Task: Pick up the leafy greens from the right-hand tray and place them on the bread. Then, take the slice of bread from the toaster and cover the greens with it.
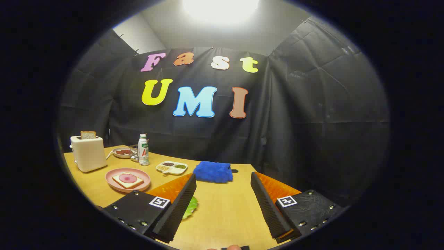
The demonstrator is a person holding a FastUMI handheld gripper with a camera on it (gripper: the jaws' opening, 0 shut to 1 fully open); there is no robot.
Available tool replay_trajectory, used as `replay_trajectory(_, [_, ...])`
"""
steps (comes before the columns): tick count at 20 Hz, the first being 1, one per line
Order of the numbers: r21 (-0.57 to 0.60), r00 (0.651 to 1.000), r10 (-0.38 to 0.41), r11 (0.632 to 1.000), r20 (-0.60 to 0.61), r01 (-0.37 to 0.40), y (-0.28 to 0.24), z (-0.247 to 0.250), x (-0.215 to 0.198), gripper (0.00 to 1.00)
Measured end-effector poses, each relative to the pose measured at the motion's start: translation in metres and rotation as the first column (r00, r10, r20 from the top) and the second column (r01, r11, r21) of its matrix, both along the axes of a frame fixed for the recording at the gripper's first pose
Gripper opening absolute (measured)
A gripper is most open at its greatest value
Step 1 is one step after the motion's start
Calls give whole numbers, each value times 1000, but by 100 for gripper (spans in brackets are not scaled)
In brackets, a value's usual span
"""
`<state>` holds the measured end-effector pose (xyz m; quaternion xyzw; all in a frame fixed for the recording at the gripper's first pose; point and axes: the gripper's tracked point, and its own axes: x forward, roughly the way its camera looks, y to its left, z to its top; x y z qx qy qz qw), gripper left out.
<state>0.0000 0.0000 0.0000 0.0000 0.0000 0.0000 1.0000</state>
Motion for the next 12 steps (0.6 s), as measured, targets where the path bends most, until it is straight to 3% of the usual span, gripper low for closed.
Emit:
replay_trajectory(6, [64,996,46,997,-75,-42,56,-26,32,97])
replay_trajectory(12, [30,990,71,997,-118,-68,89,-43,58,97])
